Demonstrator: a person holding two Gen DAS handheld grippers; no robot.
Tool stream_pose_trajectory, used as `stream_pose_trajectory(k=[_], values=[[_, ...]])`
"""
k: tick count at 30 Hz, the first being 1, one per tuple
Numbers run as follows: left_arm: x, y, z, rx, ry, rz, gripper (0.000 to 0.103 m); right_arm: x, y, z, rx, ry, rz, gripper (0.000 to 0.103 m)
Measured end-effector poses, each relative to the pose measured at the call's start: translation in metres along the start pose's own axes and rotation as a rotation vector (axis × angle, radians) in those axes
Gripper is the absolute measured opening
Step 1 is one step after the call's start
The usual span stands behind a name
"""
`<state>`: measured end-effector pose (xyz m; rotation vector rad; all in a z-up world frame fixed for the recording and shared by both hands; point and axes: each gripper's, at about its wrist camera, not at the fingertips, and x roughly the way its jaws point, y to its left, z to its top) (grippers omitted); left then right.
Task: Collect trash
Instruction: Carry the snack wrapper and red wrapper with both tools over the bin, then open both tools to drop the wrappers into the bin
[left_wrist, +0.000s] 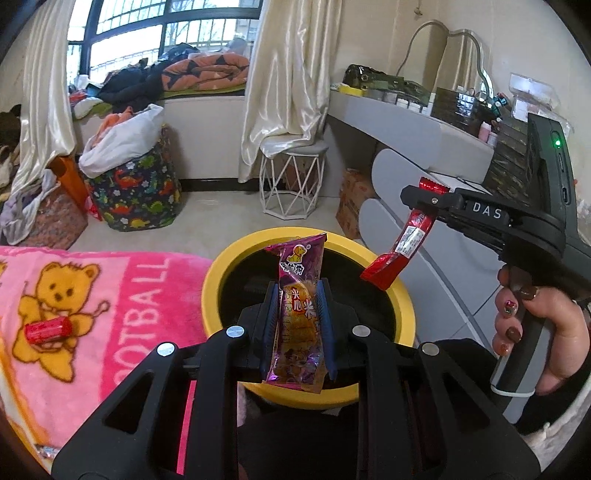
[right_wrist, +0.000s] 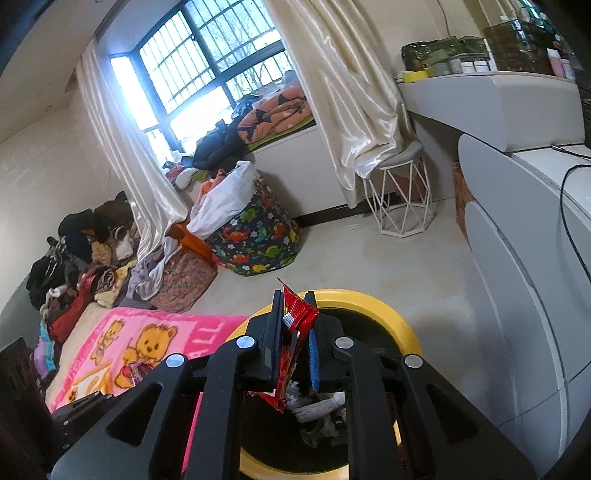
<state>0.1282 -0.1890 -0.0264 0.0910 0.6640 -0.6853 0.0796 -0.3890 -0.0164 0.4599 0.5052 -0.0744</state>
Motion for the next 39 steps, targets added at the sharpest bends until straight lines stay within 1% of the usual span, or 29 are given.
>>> stream_pose_trajectory(k=[12, 14, 24, 28, 29, 30, 31, 32, 33, 34, 35, 36, 38, 39], values=[[0.027, -0.011, 0.002, 0.027, 0.033, -0.014, 0.015, 0.005, -0.014, -0.001, 0.019, 0.008, -0.023, 0.011], [0.032, -0.011, 0.002, 0.024, 0.041, -0.015, 0.015, 0.003, -0.013, -0.005, 0.018, 0.011, -0.027, 0.011], [0.061, -0.006, -0.002, 0.009, 0.105, -0.023, 0.015, 0.016, -0.021, -0.013, 0.046, 0.059, -0.027, 0.014], [0.072, -0.004, -0.005, 0.003, 0.135, -0.014, 0.016, 0.021, -0.021, -0.013, 0.056, 0.075, -0.014, 0.014], [0.076, -0.001, -0.006, -0.007, 0.144, -0.015, 0.016, 0.022, -0.022, -0.014, 0.061, 0.078, -0.016, 0.014], [0.078, 0.0, -0.006, -0.015, 0.149, -0.016, 0.016, 0.024, -0.023, -0.014, 0.068, 0.084, -0.016, 0.023], [0.08, 0.003, -0.006, -0.028, 0.157, -0.02, 0.024, 0.025, -0.025, -0.014, 0.084, 0.095, -0.017, 0.03], [0.083, 0.005, -0.005, -0.043, 0.165, -0.024, 0.037, 0.025, -0.028, -0.012, 0.099, 0.096, -0.017, 0.04], [0.084, 0.007, -0.005, -0.051, 0.168, -0.02, 0.043, 0.024, -0.029, -0.012, 0.106, 0.094, -0.015, 0.044], [0.085, 0.009, -0.004, -0.057, 0.172, -0.014, 0.051, 0.024, -0.03, -0.011, 0.11, 0.093, -0.012, 0.045], [0.085, 0.009, -0.004, -0.059, 0.174, -0.014, 0.056, 0.023, -0.031, -0.011, 0.113, 0.091, -0.009, 0.047], [0.084, 0.009, -0.004, -0.054, 0.17, -0.013, 0.058, 0.022, -0.033, -0.011, 0.117, 0.088, -0.011, 0.049], [0.08, 0.009, -0.004, -0.045, 0.156, 0.01, 0.076, 0.021, -0.036, -0.013, 0.13, 0.09, -0.013, 0.052], [0.078, 0.008, -0.004, -0.051, 0.152, 0.013, 0.079, 0.021, -0.038, -0.013, 0.132, 0.092, -0.016, 0.052]])
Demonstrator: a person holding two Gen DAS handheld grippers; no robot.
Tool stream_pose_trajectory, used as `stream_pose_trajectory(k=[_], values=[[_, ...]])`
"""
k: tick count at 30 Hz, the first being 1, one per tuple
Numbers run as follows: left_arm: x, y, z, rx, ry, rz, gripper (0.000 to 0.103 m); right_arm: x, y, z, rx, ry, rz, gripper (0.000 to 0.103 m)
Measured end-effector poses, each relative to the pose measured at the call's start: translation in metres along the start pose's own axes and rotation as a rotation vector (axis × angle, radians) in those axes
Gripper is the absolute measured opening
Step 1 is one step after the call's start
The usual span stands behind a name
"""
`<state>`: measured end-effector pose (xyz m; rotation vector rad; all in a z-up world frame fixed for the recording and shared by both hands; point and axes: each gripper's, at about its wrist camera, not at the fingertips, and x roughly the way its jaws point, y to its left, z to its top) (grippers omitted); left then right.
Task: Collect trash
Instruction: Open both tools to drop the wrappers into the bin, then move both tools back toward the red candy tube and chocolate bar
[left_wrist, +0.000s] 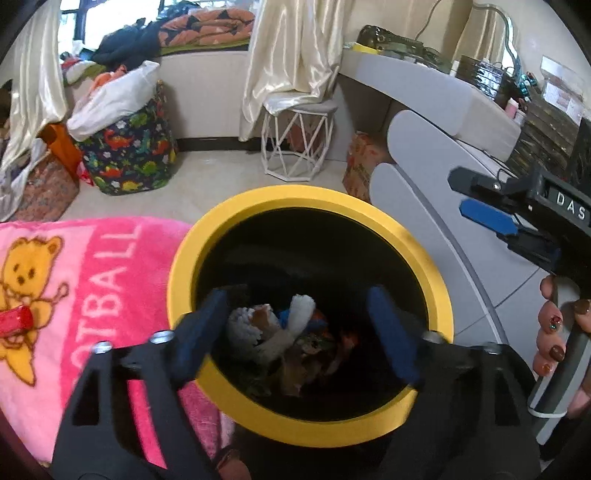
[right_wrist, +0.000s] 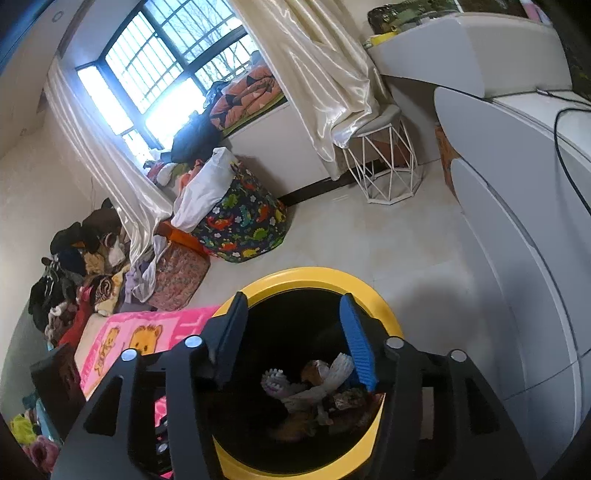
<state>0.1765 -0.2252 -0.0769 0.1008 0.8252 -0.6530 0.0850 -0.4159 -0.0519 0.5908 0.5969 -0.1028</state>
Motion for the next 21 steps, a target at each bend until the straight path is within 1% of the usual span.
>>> stream_pose_trajectory(k=[1, 2, 4, 8, 11, 14, 21], values=[[-0.003, 0.001, 0.0, -0.011, -0.007, -0.001, 0.085, -0.001, -0.001, 0.0, 0.0, -0.001, -0.004, 0.054], [-0.006, 0.002, 0.0, -0.021, -0.017, 0.001, 0.089, -0.003, -0.001, 0.0, 0.001, -0.007, -0.008, 0.058], [-0.012, 0.003, 0.0, -0.032, -0.037, 0.004, 0.092, -0.003, -0.004, 0.003, 0.009, -0.02, -0.008, 0.063], [-0.02, 0.006, 0.001, -0.051, -0.051, 0.011, 0.092, -0.007, 0.0, 0.004, 0.005, -0.029, -0.008, 0.071], [-0.03, 0.008, 0.001, -0.068, -0.076, 0.031, 0.092, -0.009, 0.007, 0.004, -0.013, -0.044, -0.016, 0.076], [-0.04, 0.009, 0.001, -0.076, -0.103, 0.053, 0.092, -0.01, 0.014, 0.003, -0.043, -0.048, -0.02, 0.078], [-0.057, 0.015, -0.001, -0.094, -0.132, 0.086, 0.092, -0.015, 0.025, 0.003, -0.082, -0.066, -0.005, 0.082]])
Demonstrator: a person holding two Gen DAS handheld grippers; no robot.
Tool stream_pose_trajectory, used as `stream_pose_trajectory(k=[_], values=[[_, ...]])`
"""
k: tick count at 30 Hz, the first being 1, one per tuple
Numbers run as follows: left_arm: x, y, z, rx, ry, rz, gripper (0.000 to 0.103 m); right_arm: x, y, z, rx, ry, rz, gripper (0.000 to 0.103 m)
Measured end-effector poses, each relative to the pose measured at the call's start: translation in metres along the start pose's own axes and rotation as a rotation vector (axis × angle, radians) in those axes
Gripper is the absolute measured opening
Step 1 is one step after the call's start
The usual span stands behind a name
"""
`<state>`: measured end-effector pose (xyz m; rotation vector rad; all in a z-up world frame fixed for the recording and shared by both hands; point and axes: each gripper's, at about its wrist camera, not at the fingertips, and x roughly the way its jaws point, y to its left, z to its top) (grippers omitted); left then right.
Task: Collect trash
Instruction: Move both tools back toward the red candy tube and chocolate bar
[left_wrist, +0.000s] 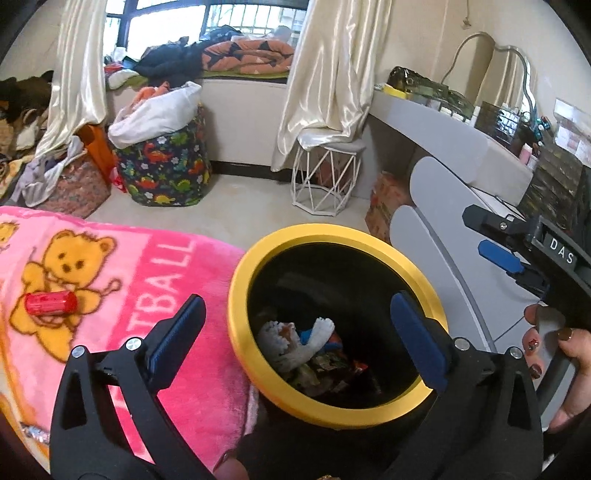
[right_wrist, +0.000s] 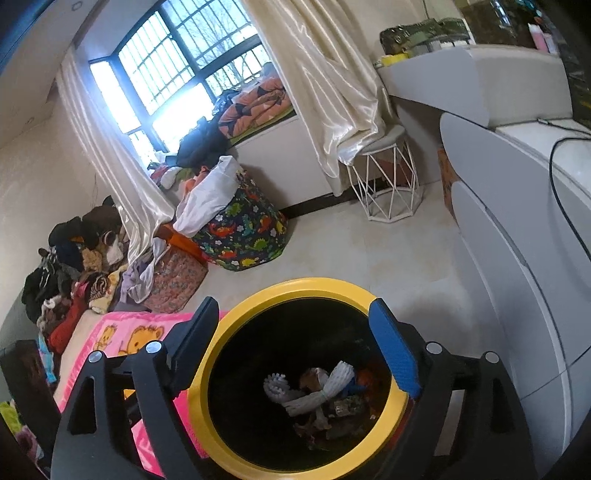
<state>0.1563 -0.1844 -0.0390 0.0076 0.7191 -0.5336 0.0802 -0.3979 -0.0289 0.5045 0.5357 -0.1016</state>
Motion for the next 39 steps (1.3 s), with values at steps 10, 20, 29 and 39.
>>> stream_pose_trajectory(k=[10, 20, 29, 39], values=[[-0.02, 0.026, -0.005, -0.037, -0.034, 0.048, 0.092, -0.003, 0.022, -0.002, -0.043, -0.004, 0.047, 0.084], [-0.05, 0.051, -0.004, -0.068, -0.082, 0.105, 0.092, -0.002, 0.058, -0.013, -0.119, 0.008, 0.092, 0.086], [-0.069, 0.079, 0.002, -0.108, -0.113, 0.138, 0.092, -0.004, 0.087, -0.022, -0.184, 0.02, 0.141, 0.088], [-0.089, 0.115, -0.002, -0.146, -0.139, 0.207, 0.092, 0.005, 0.135, -0.049, -0.278, 0.08, 0.229, 0.088]])
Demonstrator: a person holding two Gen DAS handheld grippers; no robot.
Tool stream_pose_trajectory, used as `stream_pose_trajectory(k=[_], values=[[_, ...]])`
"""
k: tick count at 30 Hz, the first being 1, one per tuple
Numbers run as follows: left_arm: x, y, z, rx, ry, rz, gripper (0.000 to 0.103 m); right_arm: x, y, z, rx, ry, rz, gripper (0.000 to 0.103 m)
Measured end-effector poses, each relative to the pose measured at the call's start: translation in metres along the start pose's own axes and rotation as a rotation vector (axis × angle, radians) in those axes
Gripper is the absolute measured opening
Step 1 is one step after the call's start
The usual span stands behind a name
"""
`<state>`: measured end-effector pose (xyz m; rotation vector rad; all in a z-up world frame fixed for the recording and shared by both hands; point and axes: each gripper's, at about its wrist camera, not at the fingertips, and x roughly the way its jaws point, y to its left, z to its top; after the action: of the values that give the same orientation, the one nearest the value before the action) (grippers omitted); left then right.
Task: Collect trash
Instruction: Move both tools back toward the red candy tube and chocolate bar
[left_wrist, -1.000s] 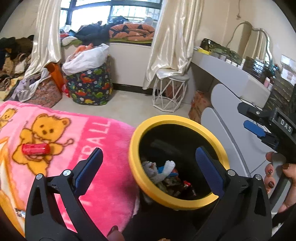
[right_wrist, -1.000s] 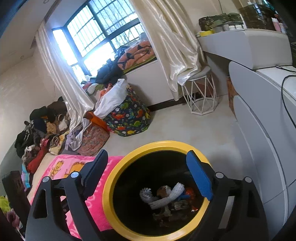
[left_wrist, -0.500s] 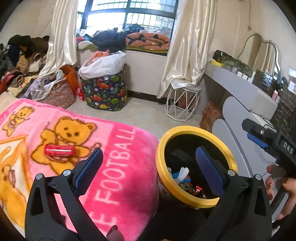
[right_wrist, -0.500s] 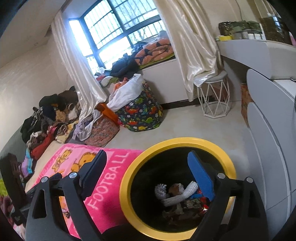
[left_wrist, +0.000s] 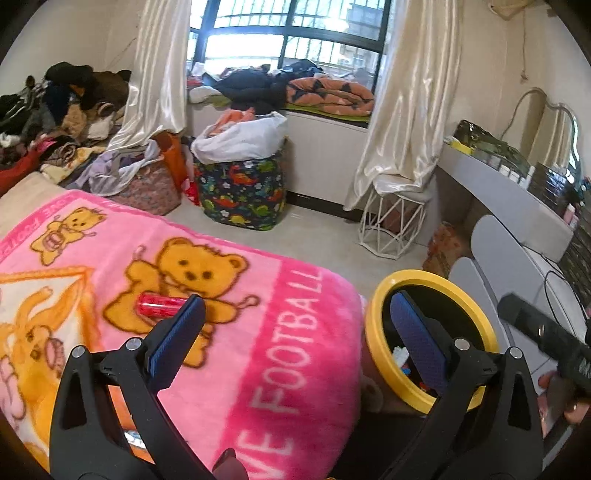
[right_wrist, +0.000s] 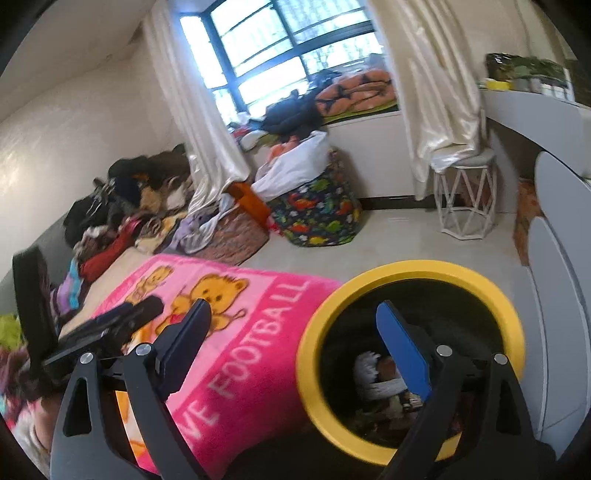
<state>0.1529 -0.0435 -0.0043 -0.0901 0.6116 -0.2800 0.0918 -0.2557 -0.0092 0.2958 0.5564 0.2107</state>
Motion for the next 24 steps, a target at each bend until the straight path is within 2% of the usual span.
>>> stream_pose_trajectory(k=[15, 24], values=[[-0.006, 0.056, -0.001, -0.031, -0.003, 0.086, 0.092, 0.041, 0.084, -0.032, -0.172, 0.132, 0.148, 0.088], [0.0, 0.11, -0.003, -0.039, 0.033, 0.156, 0.092, 0.072, 0.13, -0.054, -0.283, 0.239, 0.255, 0.087]])
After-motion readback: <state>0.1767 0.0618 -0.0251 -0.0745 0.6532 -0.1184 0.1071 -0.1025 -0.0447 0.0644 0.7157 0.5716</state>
